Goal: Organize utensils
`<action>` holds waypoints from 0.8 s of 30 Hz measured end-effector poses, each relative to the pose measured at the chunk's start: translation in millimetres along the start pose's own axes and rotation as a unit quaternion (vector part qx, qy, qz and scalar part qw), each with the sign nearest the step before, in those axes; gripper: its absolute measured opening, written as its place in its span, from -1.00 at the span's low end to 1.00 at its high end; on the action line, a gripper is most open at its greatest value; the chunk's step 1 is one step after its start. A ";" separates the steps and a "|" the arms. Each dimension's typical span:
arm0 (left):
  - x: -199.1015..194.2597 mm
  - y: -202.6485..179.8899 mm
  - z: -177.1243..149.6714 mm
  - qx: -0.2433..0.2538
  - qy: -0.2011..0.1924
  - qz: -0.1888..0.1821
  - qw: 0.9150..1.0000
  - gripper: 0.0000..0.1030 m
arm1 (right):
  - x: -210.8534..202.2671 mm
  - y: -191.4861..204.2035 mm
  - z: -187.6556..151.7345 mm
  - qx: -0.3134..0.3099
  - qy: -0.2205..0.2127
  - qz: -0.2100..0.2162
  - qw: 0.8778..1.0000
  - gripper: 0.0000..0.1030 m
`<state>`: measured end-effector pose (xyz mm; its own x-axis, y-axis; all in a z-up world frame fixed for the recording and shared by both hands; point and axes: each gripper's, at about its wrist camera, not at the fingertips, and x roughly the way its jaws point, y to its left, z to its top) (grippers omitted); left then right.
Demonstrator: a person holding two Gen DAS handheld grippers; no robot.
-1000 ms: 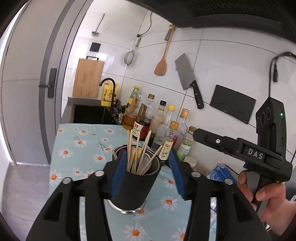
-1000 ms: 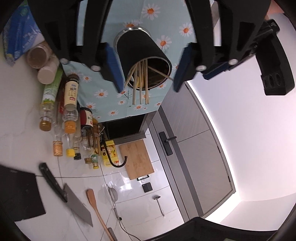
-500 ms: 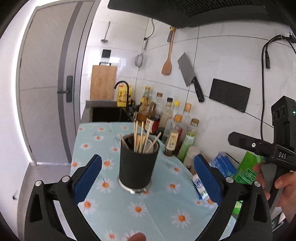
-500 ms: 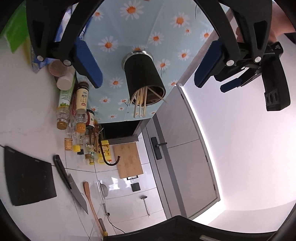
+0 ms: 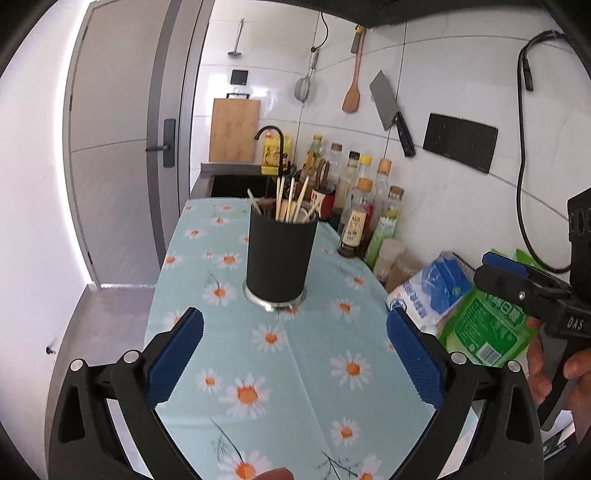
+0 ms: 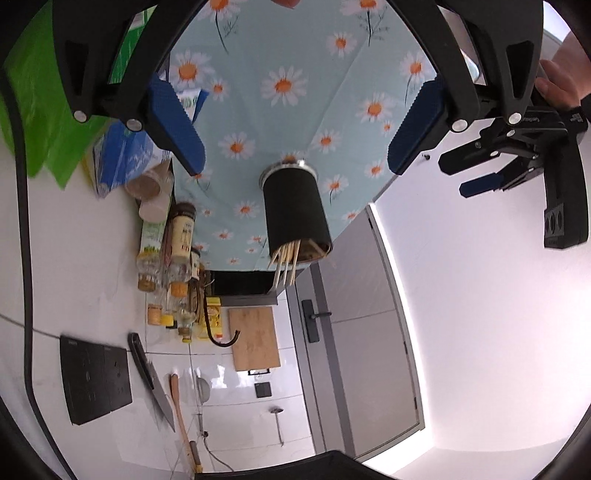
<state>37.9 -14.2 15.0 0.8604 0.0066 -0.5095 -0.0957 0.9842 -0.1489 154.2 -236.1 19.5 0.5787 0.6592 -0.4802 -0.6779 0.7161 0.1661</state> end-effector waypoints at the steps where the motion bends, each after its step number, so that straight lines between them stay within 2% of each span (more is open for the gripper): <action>1: -0.9 -2.4 -4.1 0.000 0.004 0.000 1.000 0.87 | -1.4 1.4 -5.5 -0.001 0.003 0.002 1.000 0.91; 9: 1.4 -16.5 -30.0 0.006 0.033 -0.004 0.999 0.88 | -1.8 2.0 -29.5 0.008 0.032 0.009 0.999 0.91; 24: 13.6 -19.0 -45.4 -0.004 0.067 -0.001 0.998 0.88 | 6.0 -5.7 -53.8 0.022 0.062 0.008 0.998 0.91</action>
<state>28.6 -40.9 -27.5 0.7867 -0.0203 -0.6170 -0.0977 0.9828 -0.1569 137.1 -248.6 -30.6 0.5052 0.6396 -0.5794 -0.6654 0.7162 0.2105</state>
